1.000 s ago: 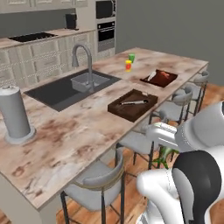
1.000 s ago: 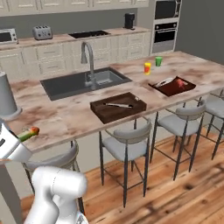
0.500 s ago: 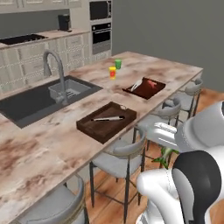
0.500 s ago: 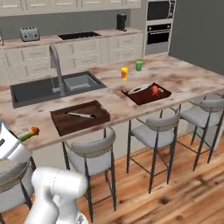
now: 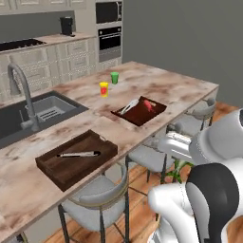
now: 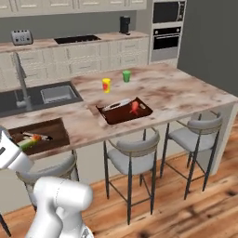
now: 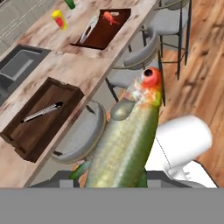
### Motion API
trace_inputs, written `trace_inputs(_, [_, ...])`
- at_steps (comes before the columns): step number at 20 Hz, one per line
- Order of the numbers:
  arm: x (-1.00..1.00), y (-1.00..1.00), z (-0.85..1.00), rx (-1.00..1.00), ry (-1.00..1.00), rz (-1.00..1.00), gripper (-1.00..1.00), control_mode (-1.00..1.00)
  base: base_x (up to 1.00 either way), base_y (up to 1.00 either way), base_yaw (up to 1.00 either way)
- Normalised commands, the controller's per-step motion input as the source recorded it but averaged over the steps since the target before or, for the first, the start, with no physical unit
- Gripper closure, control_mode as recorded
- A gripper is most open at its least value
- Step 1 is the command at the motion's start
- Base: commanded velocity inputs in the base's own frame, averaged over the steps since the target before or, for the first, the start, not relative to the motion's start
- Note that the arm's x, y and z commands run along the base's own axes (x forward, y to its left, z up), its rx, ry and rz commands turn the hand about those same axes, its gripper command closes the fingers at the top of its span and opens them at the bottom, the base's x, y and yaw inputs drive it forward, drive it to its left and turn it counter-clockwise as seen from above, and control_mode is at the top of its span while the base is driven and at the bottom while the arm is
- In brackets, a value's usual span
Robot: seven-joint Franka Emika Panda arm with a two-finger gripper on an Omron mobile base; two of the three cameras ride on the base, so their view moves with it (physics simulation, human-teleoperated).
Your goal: Gather the onion and avocado from the fridge and place them on a tray on the dining counter. Then gather the fishs from the fridge and place them on the other tray.
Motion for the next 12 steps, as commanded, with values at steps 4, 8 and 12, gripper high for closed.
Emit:
trace_inputs(4, [0.00,0.00,0.00,0.00,0.00,0.00,1.00,1.00,0.52,-0.84,0.24])
trace_inputs(8, [0.00,0.00,0.00,0.00,0.00,0.00,1.00,1.00,0.54,-0.66,0.31])
trace_inputs(12, [0.00,0.00,0.00,0.00,0.00,0.00,1.00,1.00,0.53,-0.66,0.32])
